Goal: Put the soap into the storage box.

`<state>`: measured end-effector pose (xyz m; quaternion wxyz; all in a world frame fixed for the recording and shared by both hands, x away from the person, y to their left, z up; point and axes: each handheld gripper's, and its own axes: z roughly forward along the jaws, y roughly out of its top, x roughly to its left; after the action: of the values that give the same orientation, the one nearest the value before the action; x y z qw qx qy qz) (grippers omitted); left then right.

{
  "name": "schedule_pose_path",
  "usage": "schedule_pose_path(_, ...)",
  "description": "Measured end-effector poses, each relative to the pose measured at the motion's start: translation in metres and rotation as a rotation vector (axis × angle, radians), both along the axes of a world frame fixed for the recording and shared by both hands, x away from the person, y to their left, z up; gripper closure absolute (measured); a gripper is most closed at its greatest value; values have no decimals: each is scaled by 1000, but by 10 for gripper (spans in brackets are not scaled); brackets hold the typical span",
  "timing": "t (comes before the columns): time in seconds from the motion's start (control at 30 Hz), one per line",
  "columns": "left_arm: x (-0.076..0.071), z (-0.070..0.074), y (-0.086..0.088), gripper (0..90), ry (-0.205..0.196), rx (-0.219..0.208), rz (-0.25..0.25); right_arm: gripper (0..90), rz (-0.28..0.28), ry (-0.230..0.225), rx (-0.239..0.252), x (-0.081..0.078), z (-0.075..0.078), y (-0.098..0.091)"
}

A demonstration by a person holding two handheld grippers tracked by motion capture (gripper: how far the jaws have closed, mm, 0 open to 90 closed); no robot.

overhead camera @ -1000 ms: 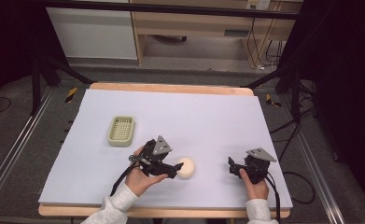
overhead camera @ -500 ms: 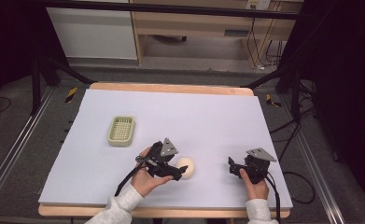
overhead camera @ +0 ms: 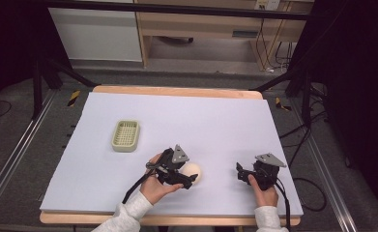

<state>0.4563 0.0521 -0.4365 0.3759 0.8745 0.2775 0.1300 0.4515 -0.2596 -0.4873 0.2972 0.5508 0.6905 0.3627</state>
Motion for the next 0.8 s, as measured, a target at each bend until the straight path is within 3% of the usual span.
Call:
schedule_pose_path(0.37, 2, -10, -10, 153, 22, 30, -15, 42, 2, 0, 2, 0, 0, 0)
schedule_pose_path(0.8, 4, -23, -22, 173, 28, 98, -27, 42, 1, -2, 5, 0, 0, 0)
